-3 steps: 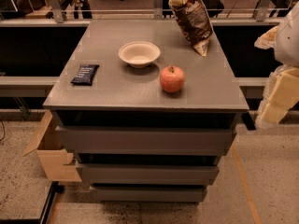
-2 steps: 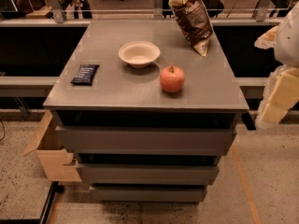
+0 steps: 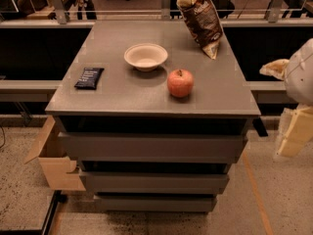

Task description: Open top drawer

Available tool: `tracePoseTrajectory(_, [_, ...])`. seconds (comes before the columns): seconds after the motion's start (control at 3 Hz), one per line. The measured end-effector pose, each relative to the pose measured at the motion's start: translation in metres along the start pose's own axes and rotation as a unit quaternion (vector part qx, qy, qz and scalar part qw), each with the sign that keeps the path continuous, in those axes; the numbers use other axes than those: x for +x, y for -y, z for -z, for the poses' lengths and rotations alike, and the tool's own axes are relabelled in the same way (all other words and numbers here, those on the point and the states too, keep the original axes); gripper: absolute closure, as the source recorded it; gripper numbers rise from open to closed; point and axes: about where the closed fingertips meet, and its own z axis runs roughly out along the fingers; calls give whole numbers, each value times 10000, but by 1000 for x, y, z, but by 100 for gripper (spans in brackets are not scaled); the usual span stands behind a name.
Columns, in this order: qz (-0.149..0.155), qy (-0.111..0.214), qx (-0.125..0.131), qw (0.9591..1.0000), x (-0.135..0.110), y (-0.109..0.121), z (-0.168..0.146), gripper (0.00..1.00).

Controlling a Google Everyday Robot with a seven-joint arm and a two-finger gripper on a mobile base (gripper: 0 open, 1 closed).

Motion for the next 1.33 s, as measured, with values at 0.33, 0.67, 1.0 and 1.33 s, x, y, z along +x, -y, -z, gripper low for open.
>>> tracePoseTrajectory(0.33, [323, -62, -134, 9994, 16, -23, -37, 0])
tracePoseTrajectory(0.67, [568, -274, -233, 9977, 26, -43, -78, 0])
tracePoseTrajectory(1.0, [883, -408, -332, 9947, 26, -67, -127, 0])
tracePoseTrajectory(1.33, [883, -408, -331, 9947, 26, -67, -127, 0])
